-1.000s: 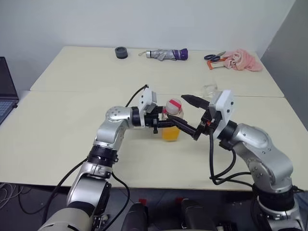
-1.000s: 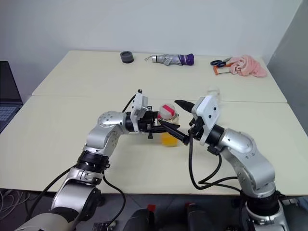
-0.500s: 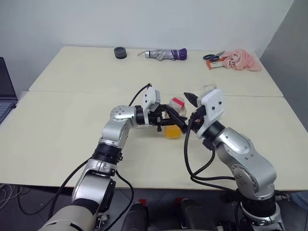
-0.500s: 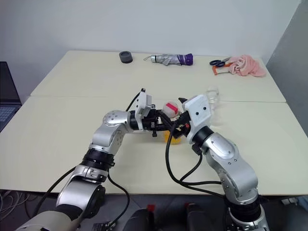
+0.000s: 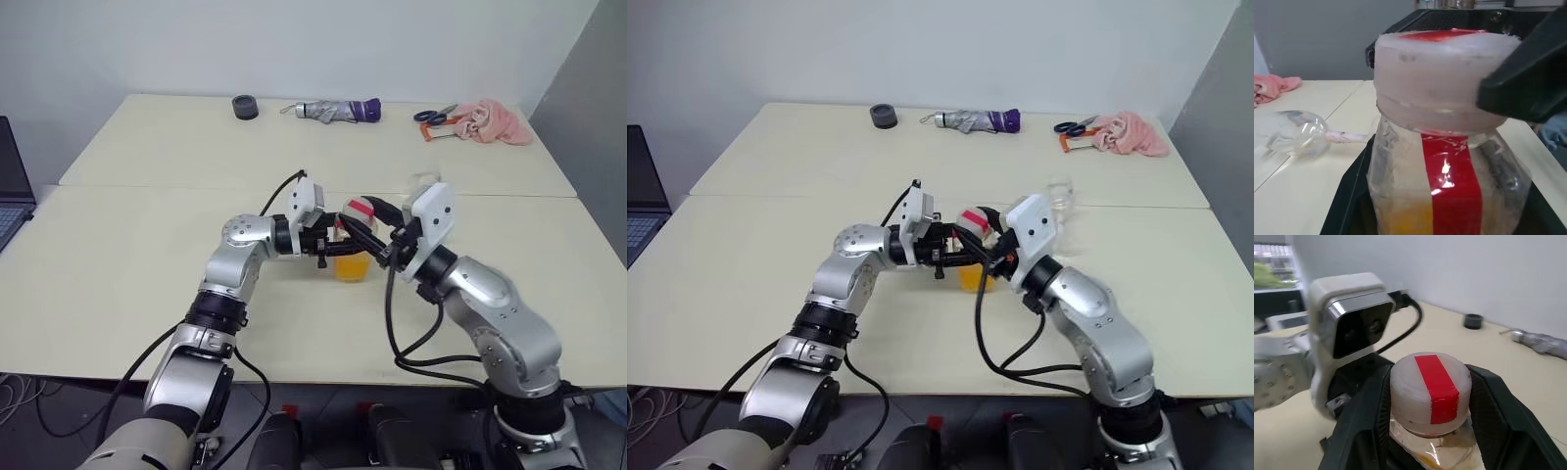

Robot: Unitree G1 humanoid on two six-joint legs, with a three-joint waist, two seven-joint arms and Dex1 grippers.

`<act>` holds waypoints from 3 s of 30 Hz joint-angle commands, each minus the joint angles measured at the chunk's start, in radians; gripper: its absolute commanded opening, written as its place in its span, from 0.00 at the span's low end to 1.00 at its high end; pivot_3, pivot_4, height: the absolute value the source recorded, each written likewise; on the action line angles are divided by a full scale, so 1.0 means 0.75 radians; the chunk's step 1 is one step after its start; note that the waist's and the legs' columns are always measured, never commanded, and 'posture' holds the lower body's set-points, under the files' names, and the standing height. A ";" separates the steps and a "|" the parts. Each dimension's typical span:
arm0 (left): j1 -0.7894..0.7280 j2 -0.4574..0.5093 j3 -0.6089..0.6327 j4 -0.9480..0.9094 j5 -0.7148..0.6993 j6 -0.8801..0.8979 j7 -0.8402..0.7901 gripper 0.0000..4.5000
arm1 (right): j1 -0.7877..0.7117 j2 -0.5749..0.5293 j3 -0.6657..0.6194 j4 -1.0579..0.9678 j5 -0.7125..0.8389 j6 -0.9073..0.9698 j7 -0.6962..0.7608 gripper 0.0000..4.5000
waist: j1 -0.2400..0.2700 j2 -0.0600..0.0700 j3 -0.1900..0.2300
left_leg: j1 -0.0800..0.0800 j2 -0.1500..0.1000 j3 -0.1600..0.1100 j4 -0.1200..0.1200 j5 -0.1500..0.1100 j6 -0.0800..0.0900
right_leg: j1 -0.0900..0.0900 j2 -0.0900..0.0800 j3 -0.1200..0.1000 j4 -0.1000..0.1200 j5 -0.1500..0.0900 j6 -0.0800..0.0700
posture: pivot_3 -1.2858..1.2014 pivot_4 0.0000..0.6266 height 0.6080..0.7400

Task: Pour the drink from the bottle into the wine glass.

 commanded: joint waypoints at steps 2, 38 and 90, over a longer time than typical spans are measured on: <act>-0.071 0.008 0.002 -0.021 -0.014 -0.001 -0.038 0.40 | -0.284 -0.144 0.090 0.261 0.129 -0.073 0.570 0.42 | -0.004 0.002 0.002 | 0.001 0.000 -0.001 -0.001 0.000 0.000 | 0.001 0.001 -0.001 -0.001 0.000 0.001 | 0.52 0.24 1.00; -0.169 -0.092 0.019 0.197 0.071 -0.110 0.079 0.40 | 0.074 0.354 0.098 -0.311 -0.281 0.277 -0.761 1.00 | 0.003 0.003 0.003 | -0.002 0.000 -0.003 -0.002 0.000 0.000 | -0.002 -0.001 -0.001 0.000 -0.001 0.000 | 0.52 0.24 1.00; -0.067 0.075 0.006 -0.047 -0.003 0.076 -0.120 0.39 | -0.027 -0.132 -0.189 -0.012 0.125 -0.017 0.201 1.00 | 0.008 0.004 0.005 | -0.003 0.000 -0.004 -0.002 0.000 0.001 | -0.001 -0.007 -0.003 0.001 -0.001 -0.001 | 0.52 0.24 1.00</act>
